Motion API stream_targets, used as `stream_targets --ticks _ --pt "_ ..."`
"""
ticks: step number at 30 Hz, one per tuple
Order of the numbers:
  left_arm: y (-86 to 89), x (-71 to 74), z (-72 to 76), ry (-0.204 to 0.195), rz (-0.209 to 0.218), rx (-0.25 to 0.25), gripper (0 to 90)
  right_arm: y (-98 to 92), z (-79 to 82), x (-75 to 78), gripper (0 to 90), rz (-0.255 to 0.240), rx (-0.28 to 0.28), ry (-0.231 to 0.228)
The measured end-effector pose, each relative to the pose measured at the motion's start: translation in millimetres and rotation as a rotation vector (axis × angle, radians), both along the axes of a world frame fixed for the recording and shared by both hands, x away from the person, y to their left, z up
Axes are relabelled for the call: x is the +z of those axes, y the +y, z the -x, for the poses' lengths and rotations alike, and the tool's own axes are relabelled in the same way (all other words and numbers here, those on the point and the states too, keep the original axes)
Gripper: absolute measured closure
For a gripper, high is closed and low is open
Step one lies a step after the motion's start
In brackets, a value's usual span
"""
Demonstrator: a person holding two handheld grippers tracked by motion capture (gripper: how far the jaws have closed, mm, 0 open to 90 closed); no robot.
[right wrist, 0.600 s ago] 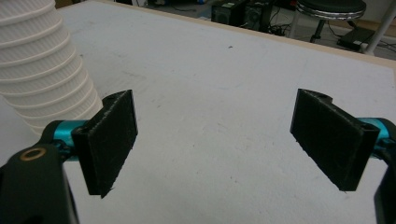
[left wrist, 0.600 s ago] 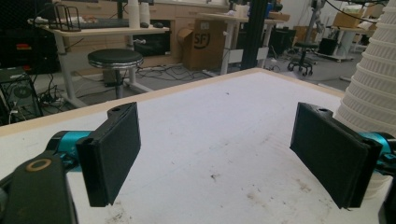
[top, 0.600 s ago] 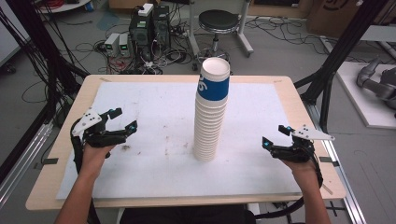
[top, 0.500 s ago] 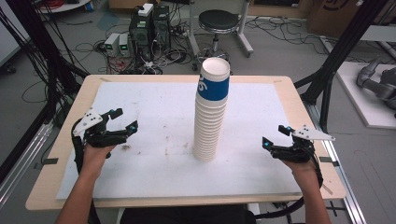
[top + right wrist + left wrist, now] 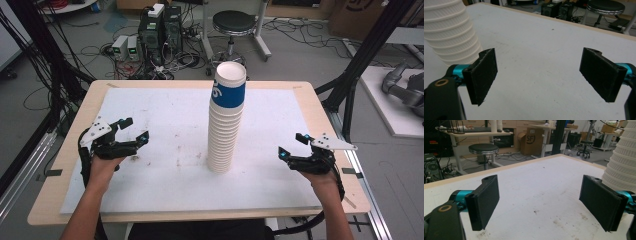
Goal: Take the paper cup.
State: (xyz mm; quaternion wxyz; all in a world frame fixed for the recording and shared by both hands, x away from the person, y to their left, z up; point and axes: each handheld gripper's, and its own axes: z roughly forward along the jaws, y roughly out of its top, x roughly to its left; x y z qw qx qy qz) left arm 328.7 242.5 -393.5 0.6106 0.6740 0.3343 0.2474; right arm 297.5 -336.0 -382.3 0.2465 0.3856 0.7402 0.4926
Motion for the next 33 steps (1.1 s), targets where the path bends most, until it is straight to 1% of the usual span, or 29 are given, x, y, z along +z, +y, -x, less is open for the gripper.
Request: stream_targets --ticks 1,3,4,7,9,10,11,12,13,14,15,16,17,18,19,20,21,22,24,27,28,30,33 --pt "-0.2 -0.6 0.4 0.002 -0.002 -0.003 16.1 5.7 -0.9 3.2 14.9 -0.014 0.019 -0.001" --pt "0.2 -1.9 0.8 0.008 -0.004 -0.003 16.1 7.9 -1.2 5.0 14.8 -0.022 0.026 0.000" --pt "1.0 -2.4 0.9 0.011 0.001 0.000 16.1 15.7 -2.1 12.9 14.8 -0.041 0.048 -0.015" --pt "0.3 -3.2 1.0 0.015 -0.002 -0.009 16.3 27.9 -2.7 26.2 14.8 -0.056 0.097 -0.039" --pt "-0.2 -3.6 0.8 0.017 -0.005 -0.011 16.3 37.6 -2.6 37.0 14.8 -0.055 0.136 -0.053" --pt "-0.9 -4.1 0.6 0.022 -0.005 -0.013 16.3 37.6 -2.6 37.0 14.8 -0.055 0.136 -0.053" --pt "-1.1 -4.4 0.3 0.022 -0.009 -0.015 16.3 48.0 -2.5 49.6 14.8 -0.072 0.185 -0.071" --pt "-1.4 -4.5 0.2 0.023 -0.007 -0.015 16.3 48.0 -2.5 49.6 14.8 -0.072 0.185 -0.071" --pt "-1.3 -4.5 0.0 0.022 -0.006 -0.016 16.3 51.3 -3.0 53.8 14.8 -0.076 0.202 -0.081" --pt "-0.8 -4.4 -0.1 0.023 -0.005 -0.015 16.3 60.6 -4.2 66.2 14.8 -0.093 0.248 -0.089" --pt "-0.8 -4.4 -0.1 0.023 -0.005 -0.015 16.3 60.6 -4.2 66.2 14.8 -0.093 0.248 -0.089" --pt "-0.1 -4.4 -0.3 0.024 -0.005 -0.013 16.3 66.7 -6.1 75.4 14.8 -0.101 0.284 -0.093" --pt "-0.1 -4.4 -0.3 0.024 -0.005 -0.013 16.3 66.7 -6.1 75.4 14.8 -0.101 0.284 -0.093" --pt "0.3 -4.3 -0.3 0.023 -0.003 -0.012 16.3 73.2 -8.9 86.0 14.8 -0.106 0.317 -0.097" --pt "0.1 -3.8 -0.4 0.023 -0.002 -0.013 16.3 76.0 -10.0 90.4 14.8 -0.105 0.329 -0.101" --pt "0.1 -3.8 -0.4 0.023 -0.002 -0.013 16.3 78.4 -10.6 93.3 14.8 -0.106 0.340 -0.101" --pt "-0.1 -3.5 -0.3 0.024 -0.001 -0.013 16.3 78.4 -10.6 93.3 14.8 -0.106 0.340 -0.101" --pt "-0.4 -3.2 -0.2 0.023 -0.004 -0.014 16.3 86.6 -12.2 100.9 14.7 -0.095 0.367 -0.105" --pt "-1.4 -3.0 -0.3 0.026 -0.004 -0.017 16.3 95.2 -13.7 106.6 14.7 -0.085 0.391 -0.116" --pt "-2.0 -2.5 -0.6 0.027 -0.003 -0.019 16.3 108.0 -16.6 113.2 14.7 -0.088 0.428 -0.113" --pt "-2.2 -1.9 -0.7 0.026 -0.005 -0.020 16.3 113.7 -18.5 115.4 14.8 -0.078 0.436 -0.115" --pt "-3.1 0.1 -0.7 0.021 -0.001 -0.024 16.3 122.2 -22.2 117.7 14.8 -0.070 0.441 -0.112" --pt "-5.0 6.1 -1.7 0.016 0.002 -0.036 16.3 131.1 -26.4 118.9 14.7 -0.072 0.445 -0.106"
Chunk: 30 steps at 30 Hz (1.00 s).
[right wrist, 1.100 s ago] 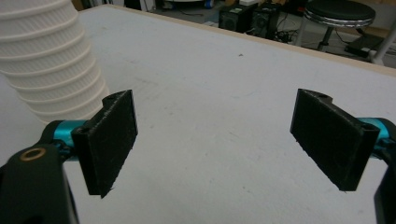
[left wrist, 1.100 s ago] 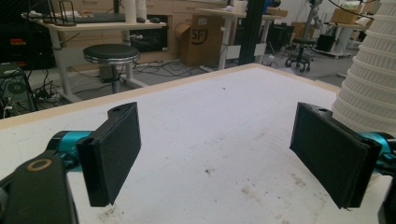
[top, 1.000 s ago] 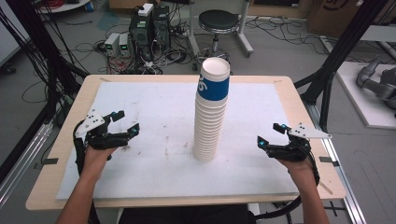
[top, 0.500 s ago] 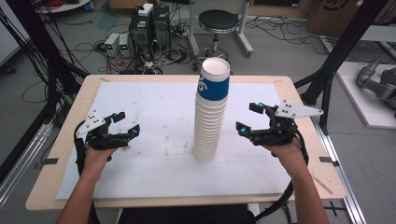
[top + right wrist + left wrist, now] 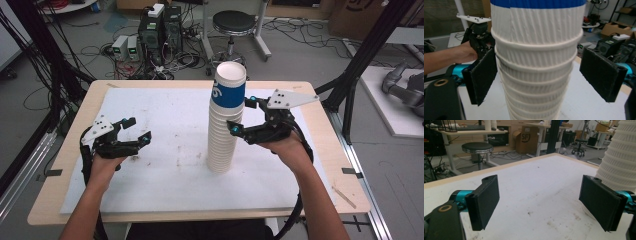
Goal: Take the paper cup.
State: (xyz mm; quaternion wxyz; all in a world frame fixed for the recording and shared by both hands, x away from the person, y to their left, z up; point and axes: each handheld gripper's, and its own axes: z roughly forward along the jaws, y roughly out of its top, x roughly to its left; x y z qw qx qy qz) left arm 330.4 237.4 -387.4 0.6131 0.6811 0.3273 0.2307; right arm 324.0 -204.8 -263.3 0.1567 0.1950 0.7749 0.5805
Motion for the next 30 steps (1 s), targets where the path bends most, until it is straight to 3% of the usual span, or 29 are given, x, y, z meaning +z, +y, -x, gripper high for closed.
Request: stream_targets --ticks 5,11,12,13,20,21,23,30 --pt "-6.9 21.9 -3.7 -0.028 0.003 -0.026 16.3 9.0 -6.1 -1.4 13.7 -0.008 0.023 0.011" --pt "-19.1 57.8 -11.1 -0.053 0.009 -0.110 16.3 11.0 -7.1 -3.5 14.6 -0.027 0.014 0.006" --pt "-26.2 72.7 -13.9 -0.061 0.012 -0.146 16.2 11.2 -6.8 -3.5 14.7 -0.026 0.011 0.006" --pt "-26.2 72.7 -13.9 -0.061 0.012 -0.146 16.2 11.2 -6.8 -3.5 14.7 -0.026 0.011 0.006" --pt "-68.3 133.6 -23.5 -0.117 0.001 -0.284 16.2 10.7 -5.0 -2.2 15.1 -0.016 0.009 0.012" --pt "-68.3 133.6 -23.5 -0.117 0.001 -0.284 16.2 10.7 -5.0 -2.2 15.1 -0.016 0.009 0.012" --pt "-87.5 153.2 -23.9 -0.135 -0.001 -0.336 16.2 11.0 -4.7 -2.2 15.2 -0.017 0.004 0.012" --pt "-121.4 176.1 -23.7 -0.149 -0.021 -0.420 16.2 11.6 -3.4 -1.6 15.4 -0.009 0.005 0.010"
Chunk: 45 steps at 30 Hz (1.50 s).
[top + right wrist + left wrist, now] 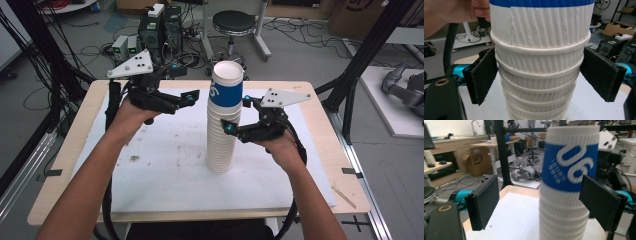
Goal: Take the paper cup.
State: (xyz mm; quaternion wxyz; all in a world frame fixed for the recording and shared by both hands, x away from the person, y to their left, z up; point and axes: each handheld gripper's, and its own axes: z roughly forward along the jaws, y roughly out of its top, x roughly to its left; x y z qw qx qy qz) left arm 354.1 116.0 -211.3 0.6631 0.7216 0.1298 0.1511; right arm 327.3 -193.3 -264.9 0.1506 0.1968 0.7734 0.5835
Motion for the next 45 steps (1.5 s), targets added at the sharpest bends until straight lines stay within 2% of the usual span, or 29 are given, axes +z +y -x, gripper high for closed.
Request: stream_targets --ticks 5,8,9,10,11,13,14,15,16,17,20,21,23,24,25,26,28,29,31,33,34,36,37,40,43,44,45 --pt "-24.0 7.7 2.8 0.009 -0.010 -0.071 16.2 -1.4 0.0 0.4 15.5 0.003 0.000 0.005" --pt "-31.3 8.8 2.8 0.015 -0.016 -0.084 16.2 -1.5 -0.2 0.4 15.5 0.003 -0.002 0.004" --pt "-39.6 10.4 2.4 0.017 -0.030 -0.097 16.2 -1.2 -0.1 0.6 15.5 0.003 -0.001 0.007" --pt "-39.6 10.4 2.4 0.017 -0.030 -0.097 16.2 -1.0 -0.1 0.7 15.5 0.004 -0.002 0.007" --pt "-49.2 12.2 1.8 0.018 -0.047 -0.105 16.2 -0.6 -0.2 0.9 15.5 0.006 0.000 0.005" --pt "-54.3 13.0 1.9 0.018 -0.054 -0.109 16.2 0.3 -0.3 1.5 15.5 0.009 -0.001 0.004" --pt "-63.7 15.1 1.9 0.008 -0.075 -0.109 16.2 0.7 -0.4 1.8 15.5 0.014 0.001 0.002" --pt "-63.7 15.1 1.9 0.008 -0.075 -0.109 16.6 1.1 -0.2 2.1 15.5 0.015 0.001 0.002" --pt "-66.7 16.0 1.5 0.002 -0.083 -0.103 19.2 1.3 0.0 2.3 15.5 0.017 0.004 0.005" --pt "-69.7 17.8 1.1 -0.021 -0.087 -0.096 23.6 1.3 0.0 2.4 15.5 0.018 0.003 0.004" --pt "-71.4 19.6 0.2 -0.018 -0.087 -0.104 24.7 -1.1 -0.3 2.5 15.5 0.018 0.002 0.010" --pt "-71.5 22.6 0.4 -0.018 -0.064 -0.112 25.1 -2.1 0.1 2.5 15.5 0.019 0.003 0.006" --pt "-69.1 27.7 -0.4 -0.011 -0.007 -0.122 25.9 -2.9 1.0 2.6 15.5 0.020 0.004 0.009" --pt "-69.1 27.7 -0.4 -0.011 -0.007 -0.122 26.1 -2.9 1.0 2.6 15.5 0.020 0.004 0.009" --pt "-67.5 32.0 -1.0 -0.006 0.024 -0.128 26.1 -3.3 1.3 2.6 15.5 0.021 0.005 0.010" --pt "-66.0 36.1 -1.0 -0.005 0.036 -0.130 26.2 -3.2 1.2 2.6 15.5 0.019 0.004 0.013" --pt "-61.6 49.2 1.0 -0.026 0.055 -0.116 26.2 -3.0 0.5 2.5 15.5 0.018 0.003 0.010" --pt "-61.6 49.2 1.0 -0.026 0.055 -0.116 26.2 -2.9 0.3 2.4 15.5 0.018 0.003 0.010" --pt "-52.2 64.6 5.0 -0.049 0.091 -0.098 26.2 -3.0 0.1 2.4 15.5 0.017 0.004 0.009" --pt "-43.1 73.7 7.9 -0.057 0.125 -0.092 26.2 -3.3 0.1 2.5 15.4 0.019 0.003 0.011" --pt "-43.1 73.7 7.9 -0.057 0.125 -0.092 26.2 -3.2 0.2 2.7 15.5 0.018 0.002 0.013" --pt "-31.1 81.3 11.5 -0.085 0.138 -0.071 26.2 -3.3 0.5 2.9 15.4 0.022 0.003 0.013" --pt "-19.0 83.9 12.7 -0.093 0.139 -0.049 26.2 -3.1 0.7 2.9 15.4 0.021 0.003 0.017" --pt "-1.7 80.4 13.0 -0.091 0.127 -0.013 26.3 -3.2 0.5 3.0 15.4 0.022 0.005 0.016" --pt "15.2 67.0 11.9 -0.077 0.102 0.031 26.3 -3.0 0.3 2.8 15.4 0.021 0.005 0.015" --pt "15.2 67.0 11.9 -0.077 0.102 0.031 26.2 -3.0 0.3 2.8 15.4 0.021 0.005 0.015" --pt "25.6 54.6 10.7 -0.063 0.088 0.058 26.2 -3.1 0.2 2.8 15.3 0.022 0.004 0.013"
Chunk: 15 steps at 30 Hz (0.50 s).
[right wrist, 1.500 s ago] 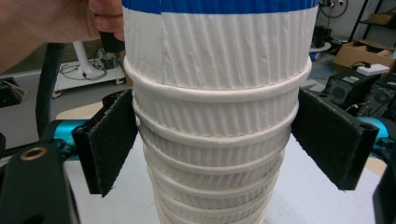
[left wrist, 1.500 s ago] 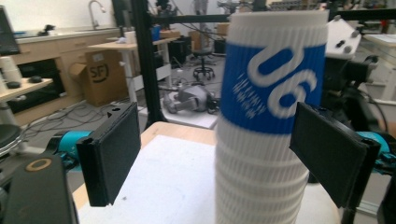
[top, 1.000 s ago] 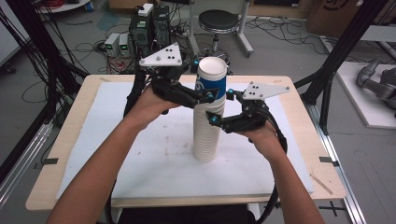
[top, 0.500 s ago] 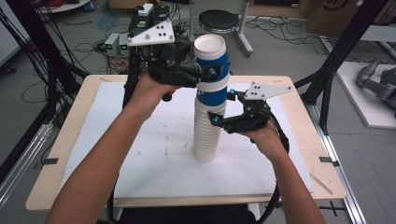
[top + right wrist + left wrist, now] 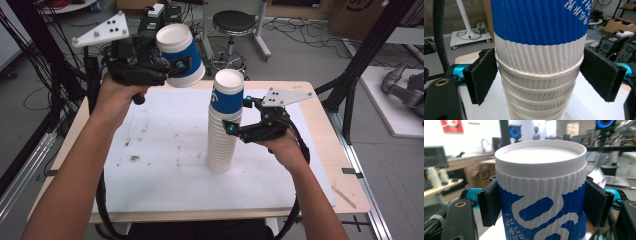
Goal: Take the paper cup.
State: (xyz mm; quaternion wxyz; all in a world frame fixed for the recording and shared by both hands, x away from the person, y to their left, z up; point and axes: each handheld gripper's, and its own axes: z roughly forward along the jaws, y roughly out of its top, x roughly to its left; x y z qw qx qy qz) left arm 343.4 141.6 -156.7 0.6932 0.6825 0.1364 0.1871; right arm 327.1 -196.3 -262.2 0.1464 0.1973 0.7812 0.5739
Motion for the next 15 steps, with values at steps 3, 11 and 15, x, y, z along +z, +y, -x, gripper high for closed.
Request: stream_targets --ticks 3,11,15 --pt "9.7 -14.0 -0.6 0.013 -0.013 0.027 26.3 0.0 0.3 -0.7 15.2 -0.005 -0.002 0.000" --pt "33.1 -77.9 1.5 0.076 -0.077 0.097 26.2 -3.1 3.3 -4.7 14.5 -0.018 -0.003 -0.016" --pt "38.1 -108.7 6.9 0.105 -0.099 0.106 26.1 -10.9 10.3 -12.5 14.5 -0.007 -0.010 -0.026"
